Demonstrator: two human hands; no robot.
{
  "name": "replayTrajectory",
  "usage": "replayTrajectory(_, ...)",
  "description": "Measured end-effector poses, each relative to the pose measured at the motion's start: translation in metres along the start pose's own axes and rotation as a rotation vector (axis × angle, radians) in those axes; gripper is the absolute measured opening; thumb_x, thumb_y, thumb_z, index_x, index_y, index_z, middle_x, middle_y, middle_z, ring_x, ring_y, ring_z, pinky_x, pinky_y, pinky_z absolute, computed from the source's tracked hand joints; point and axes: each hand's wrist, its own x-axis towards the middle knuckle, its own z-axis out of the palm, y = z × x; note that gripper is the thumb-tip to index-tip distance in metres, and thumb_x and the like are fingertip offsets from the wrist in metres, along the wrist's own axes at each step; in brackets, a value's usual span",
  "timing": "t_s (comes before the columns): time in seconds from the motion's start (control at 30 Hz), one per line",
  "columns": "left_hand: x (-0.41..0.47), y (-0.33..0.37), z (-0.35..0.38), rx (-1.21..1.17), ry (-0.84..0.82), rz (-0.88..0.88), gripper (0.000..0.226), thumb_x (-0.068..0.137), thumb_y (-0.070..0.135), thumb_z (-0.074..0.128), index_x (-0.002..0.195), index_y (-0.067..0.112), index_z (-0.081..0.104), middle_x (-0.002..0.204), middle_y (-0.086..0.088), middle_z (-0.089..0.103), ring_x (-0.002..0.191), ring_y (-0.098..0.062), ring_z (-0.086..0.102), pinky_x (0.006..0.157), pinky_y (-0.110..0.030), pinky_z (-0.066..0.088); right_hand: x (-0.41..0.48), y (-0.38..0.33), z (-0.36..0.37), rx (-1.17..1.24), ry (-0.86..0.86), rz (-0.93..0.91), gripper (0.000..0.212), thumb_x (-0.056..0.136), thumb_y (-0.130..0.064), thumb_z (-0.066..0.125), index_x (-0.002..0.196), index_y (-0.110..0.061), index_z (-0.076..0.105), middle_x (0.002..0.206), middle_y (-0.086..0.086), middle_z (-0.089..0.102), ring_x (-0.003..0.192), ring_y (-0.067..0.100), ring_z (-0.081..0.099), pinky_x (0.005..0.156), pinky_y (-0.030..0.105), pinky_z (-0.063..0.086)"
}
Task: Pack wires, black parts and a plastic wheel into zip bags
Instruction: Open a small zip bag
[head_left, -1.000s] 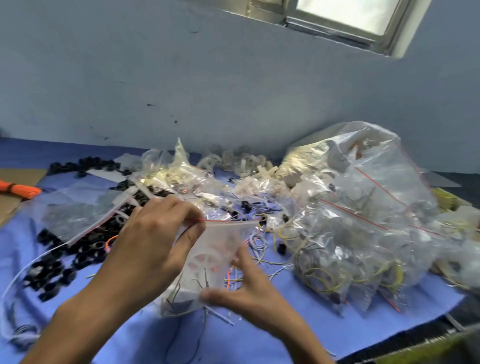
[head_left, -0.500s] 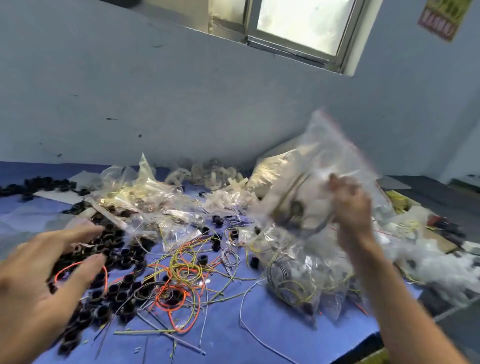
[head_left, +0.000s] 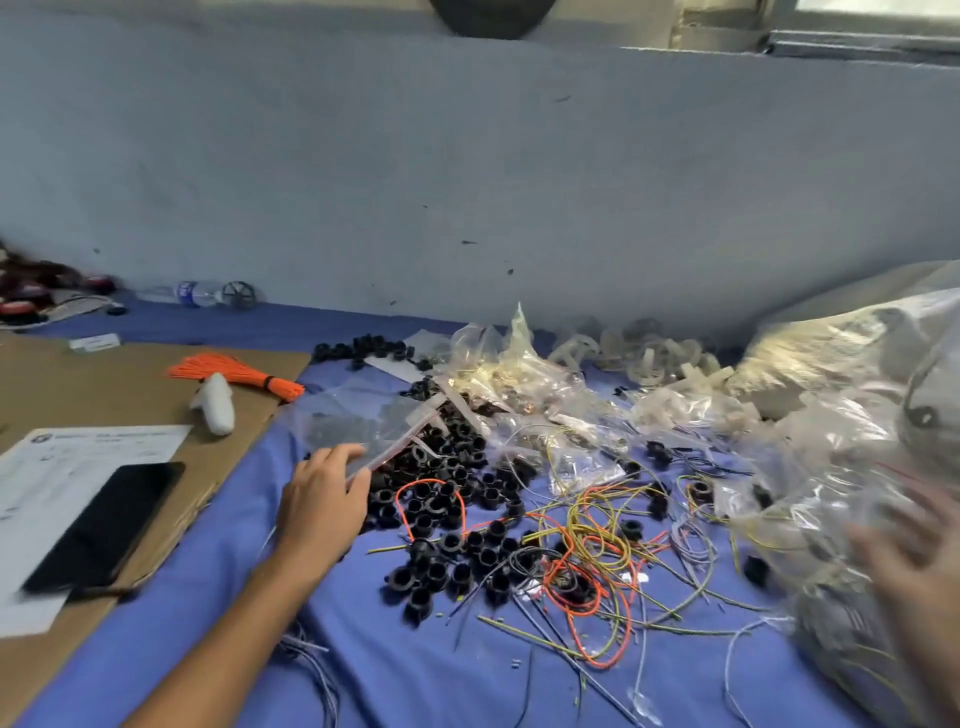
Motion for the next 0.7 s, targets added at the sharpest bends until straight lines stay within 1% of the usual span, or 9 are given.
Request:
replayTrajectory(0.07, 0.015, -0.002, 0.010, 0.101, -0.038, 0.006, 0.036, 0.097, 0.026, 0.056, 0.131, 0.016, 0.059, 0.131, -0.008, 0.060, 0.119, -0.033, 0.052, 0.098, -0.041, 0.041, -0.024, 0.026, 0.021, 0.066, -0.147, 0.090, 0.048, 0.083, -0.008, 0.074, 0.119, -0.030, 0.051, 0.111, 0.000, 0.065, 0.082, -0.010, 0.062, 0.068, 0.011, 0.051)
replayTrajectory(0.13, 0.029, -0.002, 0.022, 0.203, -0.108, 0.047, 0.042, 0.098, 0.032, 0.054, 0.138, 0.019, 0.052, 0.136, -0.004, 0.056, 0.123, -0.029, 0.050, 0.100, -0.040, 0.040, -0.067, 0.037, 0.048, -0.087, -0.265, 0.095, 0.054, 0.079, 0.012, 0.069, 0.117, -0.024, 0.055, 0.109, 0.009, 0.065, 0.082, -0.005, 0.063, 0.062, 0.007, 0.048)
replayTrajectory(0.27, 0.049, -0.007, 0.032, 0.445, -0.246, 0.064, 0.045, 0.099, 0.031, 0.052, 0.143, 0.023, 0.044, 0.138, -0.002, 0.053, 0.126, -0.026, 0.050, 0.100, -0.040, 0.041, -0.106, 0.044, 0.073, -0.139, -0.336, 0.020, 0.053, 0.078, 0.004, 0.071, 0.108, -0.037, 0.057, 0.104, 0.006, 0.068, 0.082, 0.009, 0.063, 0.059, 0.021, 0.049)
replayTrajectory(0.33, 0.055, -0.011, 0.035, 0.494, -0.246, 0.062, 0.033, 0.100, 0.022, 0.047, 0.133, 0.021, 0.053, 0.131, -0.005, 0.056, 0.121, -0.028, 0.053, 0.096, -0.040, 0.044, -0.103, 0.045, 0.070, -0.195, -0.362, 0.012, 0.052, 0.080, -0.003, 0.071, 0.106, -0.044, 0.054, 0.103, 0.004, 0.068, 0.090, 0.021, 0.064, 0.063, 0.028, 0.049)
replayTrajectory(0.43, 0.061, -0.029, 0.039, 0.402, -0.176, 0.098, 0.024, 0.100, 0.010, 0.046, 0.109, 0.014, 0.068, 0.114, -0.014, 0.066, 0.109, -0.035, 0.060, 0.089, -0.045, 0.047, -0.084, 0.035, 0.058, -0.375, -0.208, -0.408, 0.029, 0.088, -0.028, 0.061, 0.116, -0.033, 0.059, 0.110, 0.010, 0.067, 0.103, 0.029, 0.061, 0.084, 0.034, 0.048)
replayTrajectory(0.53, 0.065, -0.051, 0.043, 0.308, -0.069, 0.125, 0.016, 0.097, 0.009, 0.056, 0.093, 0.011, 0.072, 0.102, -0.018, 0.071, 0.097, -0.041, 0.066, 0.079, -0.048, 0.049, -0.001, 0.030, 0.045, -0.651, -0.037, -0.651, 0.054, 0.084, -0.034, 0.062, 0.137, -0.026, 0.052, 0.147, 0.018, 0.043, 0.137, 0.037, 0.039, 0.109, 0.047, 0.034)
replayTrajectory(0.57, 0.066, -0.055, 0.047, 0.303, -0.058, 0.137, 0.013, 0.094, 0.008, 0.060, 0.090, 0.012, 0.072, 0.099, -0.018, 0.072, 0.094, -0.041, 0.067, 0.077, -0.049, 0.050, 0.039, 0.024, 0.036, -0.823, 0.002, -0.648, 0.063, 0.083, -0.037, 0.065, 0.143, -0.029, 0.046, 0.154, 0.018, 0.033, 0.143, 0.039, 0.030, 0.112, 0.051, 0.028)
replayTrajectory(0.63, 0.067, -0.064, 0.051, 0.274, -0.043, 0.156, 0.011, 0.089, 0.003, 0.068, 0.085, 0.012, 0.071, 0.090, -0.020, 0.071, 0.087, -0.043, 0.068, 0.072, -0.051, 0.051, 0.117, 0.020, 0.015, -1.201, -0.090, -0.445, 0.074, 0.083, -0.047, 0.064, 0.149, -0.039, 0.032, 0.162, 0.013, 0.014, 0.148, 0.038, 0.013, 0.114, 0.054, 0.015)
replayTrajectory(0.7, 0.069, -0.071, 0.054, 0.243, -0.027, 0.164, 0.018, 0.085, -0.003, 0.071, 0.080, 0.015, 0.070, 0.082, -0.019, 0.070, 0.080, -0.043, 0.068, 0.068, -0.051, 0.051, 0.176, 0.029, -0.006, -1.397, -0.250, -0.144, 0.074, 0.086, -0.058, 0.057, 0.150, -0.045, 0.021, 0.159, 0.011, 0.023, 0.144, 0.037, 0.023, 0.113, 0.056, 0.020)
